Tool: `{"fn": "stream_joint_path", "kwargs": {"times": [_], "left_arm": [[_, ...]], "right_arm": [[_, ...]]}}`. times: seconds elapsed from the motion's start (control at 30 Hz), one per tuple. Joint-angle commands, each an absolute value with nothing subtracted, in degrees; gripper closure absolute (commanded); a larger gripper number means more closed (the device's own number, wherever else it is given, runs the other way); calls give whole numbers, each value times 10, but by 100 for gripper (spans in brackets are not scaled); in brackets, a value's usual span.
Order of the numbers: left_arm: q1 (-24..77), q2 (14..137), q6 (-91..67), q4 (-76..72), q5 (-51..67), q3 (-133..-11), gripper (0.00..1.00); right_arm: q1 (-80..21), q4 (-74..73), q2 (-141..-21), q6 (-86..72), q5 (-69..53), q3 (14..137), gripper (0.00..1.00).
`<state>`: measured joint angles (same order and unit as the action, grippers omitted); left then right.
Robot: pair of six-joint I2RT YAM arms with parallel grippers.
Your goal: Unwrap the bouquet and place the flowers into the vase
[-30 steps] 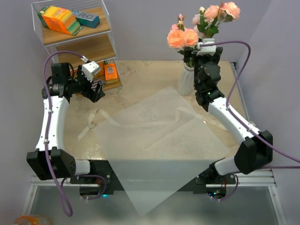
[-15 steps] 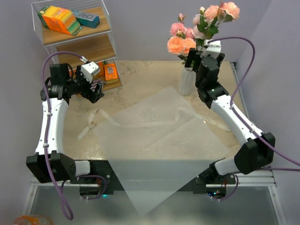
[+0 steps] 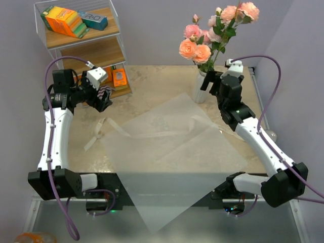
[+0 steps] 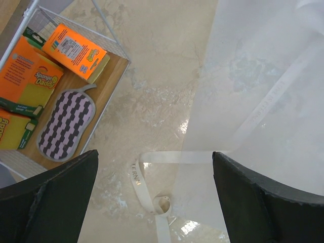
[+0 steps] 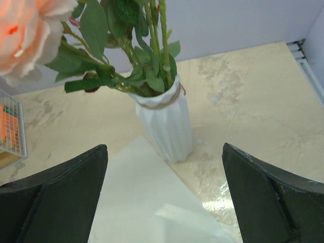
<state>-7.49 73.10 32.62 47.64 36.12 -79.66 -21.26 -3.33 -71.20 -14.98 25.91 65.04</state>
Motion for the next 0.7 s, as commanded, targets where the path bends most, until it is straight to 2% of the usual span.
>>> {"fn": "stream_joint_path", "kwargs": {"times": [0.0,0.13,0.4,0.67], "left_arm": [[-80,730,317,471,380,-813,1],[-79,740,305,464,388,-784,1],[-79,740,258,396,379,-716,1],[-79,741,247,376,370,-678,1]], "right_arm": [[-195,-43,-673,-192,183,634,1],[-194,-120,-683,-235,194,648,1],[-195,-146,-678,-341,153,549,1],[-195,-121,-627,-323,135,489,1]]}}
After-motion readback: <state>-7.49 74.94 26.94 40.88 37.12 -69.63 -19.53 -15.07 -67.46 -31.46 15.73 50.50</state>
